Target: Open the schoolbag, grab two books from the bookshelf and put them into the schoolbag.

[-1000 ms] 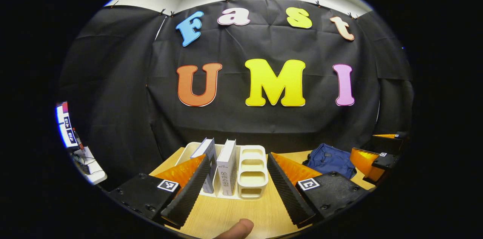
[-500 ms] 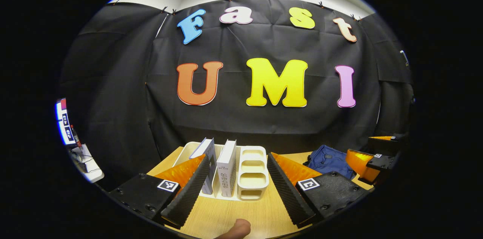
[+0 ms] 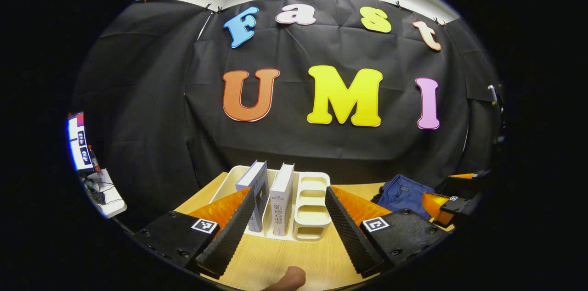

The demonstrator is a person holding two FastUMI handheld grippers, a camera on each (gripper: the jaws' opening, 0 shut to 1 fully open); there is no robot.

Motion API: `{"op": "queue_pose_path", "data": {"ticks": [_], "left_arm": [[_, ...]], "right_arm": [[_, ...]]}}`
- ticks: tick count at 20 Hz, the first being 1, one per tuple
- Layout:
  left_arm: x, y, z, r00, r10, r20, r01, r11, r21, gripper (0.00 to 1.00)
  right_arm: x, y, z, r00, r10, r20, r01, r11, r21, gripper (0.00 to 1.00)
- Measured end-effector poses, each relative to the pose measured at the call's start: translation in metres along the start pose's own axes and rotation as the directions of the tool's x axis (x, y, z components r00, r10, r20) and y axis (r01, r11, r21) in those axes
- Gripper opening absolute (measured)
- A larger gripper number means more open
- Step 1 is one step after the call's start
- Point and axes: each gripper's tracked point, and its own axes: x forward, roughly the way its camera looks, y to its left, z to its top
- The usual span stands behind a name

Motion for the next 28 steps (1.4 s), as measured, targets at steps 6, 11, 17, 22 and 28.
{"op": "queue_pose_path", "data": {"ticks": [6, 11, 17, 22, 28], "left_arm": [[0.0, 0.006, -0.008, 0.999, 0.04, -0.017, -0.04, 0.999, -0.002, 0.98], [-0.003, 0.012, -0.02, 0.995, 0.078, -0.061, -0.077, 0.997, 0.025, 0.98], [-0.002, 0.013, -0.028, 0.988, 0.122, -0.092, -0.119, 0.992, 0.035, 0.99], [0.003, 0.006, -0.029, 0.987, 0.127, -0.097, -0.125, 0.992, 0.033, 0.99], [0.002, -0.001, -0.032, 0.984, 0.14, -0.108, -0.139, 0.99, 0.018, 0.99]], "right_arm": [[0.057, -0.011, -0.092, 0.976, 0.008, -0.216, -0.038, 0.99, -0.135, 0.96], [0.112, -0.015, -0.172, 0.923, -0.015, -0.385, -0.098, 0.958, -0.271, 0.95], [0.146, -0.014, -0.202, 0.867, -0.001, -0.498, -0.201, 0.914, -0.352, 0.99], [0.156, -0.013, -0.205, 0.851, -0.006, -0.525, -0.228, 0.897, -0.379, 0.96], [0.159, -0.023, -0.199, 0.828, 0.011, -0.561, -0.209, 0.933, -0.291, 0.94]]}}
